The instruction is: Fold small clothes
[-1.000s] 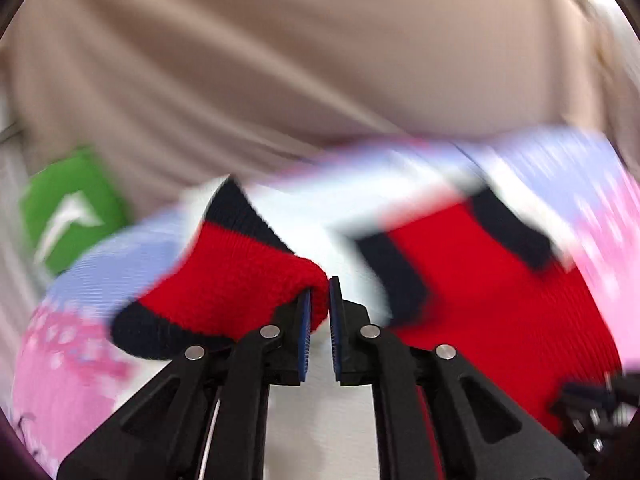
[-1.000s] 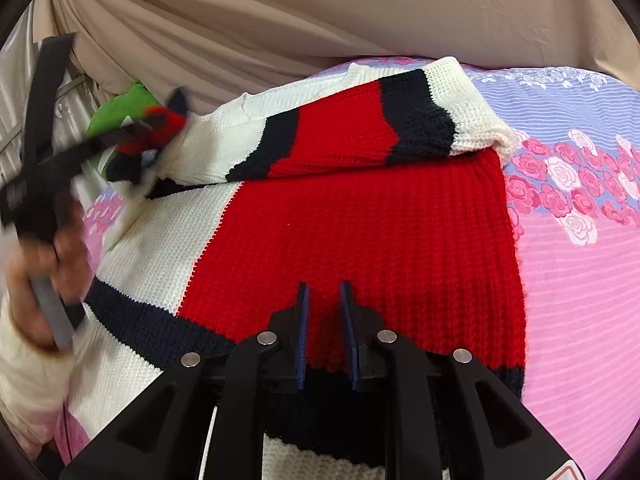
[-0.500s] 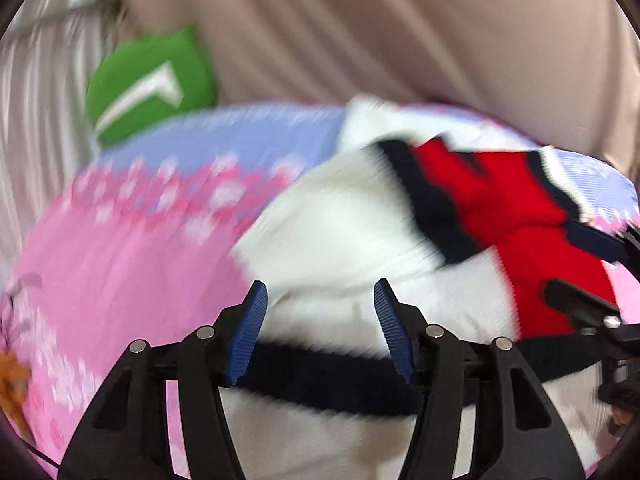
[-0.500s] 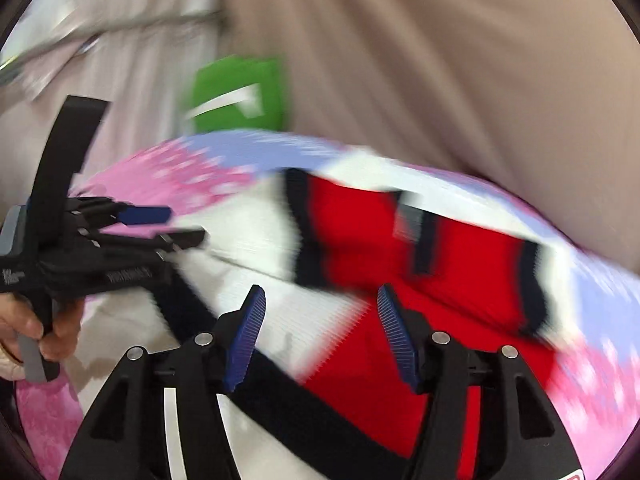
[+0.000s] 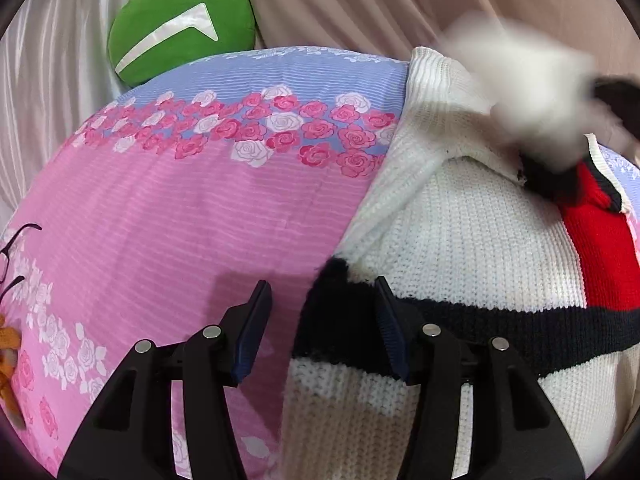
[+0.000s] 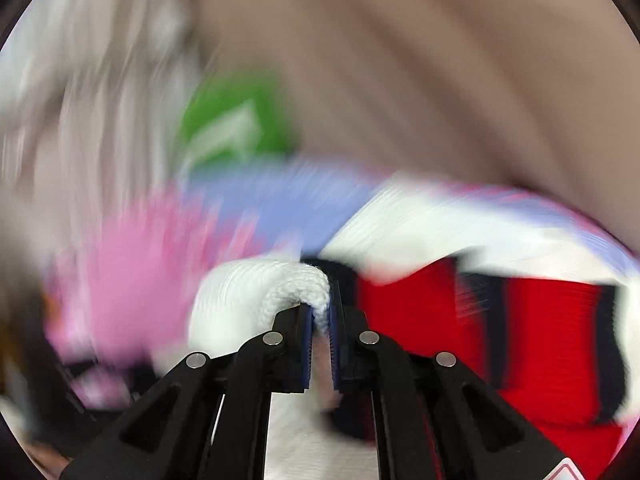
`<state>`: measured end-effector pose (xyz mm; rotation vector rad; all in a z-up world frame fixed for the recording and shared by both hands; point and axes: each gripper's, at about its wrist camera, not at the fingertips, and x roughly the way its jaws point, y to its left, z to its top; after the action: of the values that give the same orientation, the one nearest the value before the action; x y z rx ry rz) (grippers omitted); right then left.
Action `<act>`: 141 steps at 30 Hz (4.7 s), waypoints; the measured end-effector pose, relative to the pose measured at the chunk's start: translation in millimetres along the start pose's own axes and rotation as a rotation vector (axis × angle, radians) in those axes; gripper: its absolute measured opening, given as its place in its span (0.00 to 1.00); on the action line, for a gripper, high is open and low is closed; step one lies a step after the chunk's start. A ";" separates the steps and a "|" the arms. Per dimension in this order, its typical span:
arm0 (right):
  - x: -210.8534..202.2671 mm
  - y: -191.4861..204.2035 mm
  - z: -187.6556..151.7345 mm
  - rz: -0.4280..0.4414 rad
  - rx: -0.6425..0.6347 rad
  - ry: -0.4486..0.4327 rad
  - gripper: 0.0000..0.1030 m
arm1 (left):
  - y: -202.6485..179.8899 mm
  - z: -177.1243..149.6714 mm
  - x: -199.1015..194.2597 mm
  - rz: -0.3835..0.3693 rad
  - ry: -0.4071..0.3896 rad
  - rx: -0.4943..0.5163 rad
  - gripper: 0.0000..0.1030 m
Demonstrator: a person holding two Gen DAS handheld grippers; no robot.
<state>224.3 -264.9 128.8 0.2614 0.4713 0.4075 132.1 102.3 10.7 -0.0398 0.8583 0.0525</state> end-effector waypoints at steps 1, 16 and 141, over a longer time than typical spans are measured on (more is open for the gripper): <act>-17.8 -30.3 2.1 -0.031 0.099 -0.035 0.06 | 1.2 1.5 0.0 -0.009 0.006 -0.006 0.50; -67.4 -208.0 -61.2 -0.121 0.566 0.068 0.56 | -93.9 87.4 41.8 -0.427 0.105 -0.176 0.74; 85.6 -18.1 -38.4 -0.080 -0.155 0.330 0.11 | -20.6 79.0 17.0 -0.259 -0.164 -0.489 0.15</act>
<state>281.0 -237.9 56.7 0.0238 0.7677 0.4083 204.1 86.6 49.7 -0.5965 0.6548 0.0209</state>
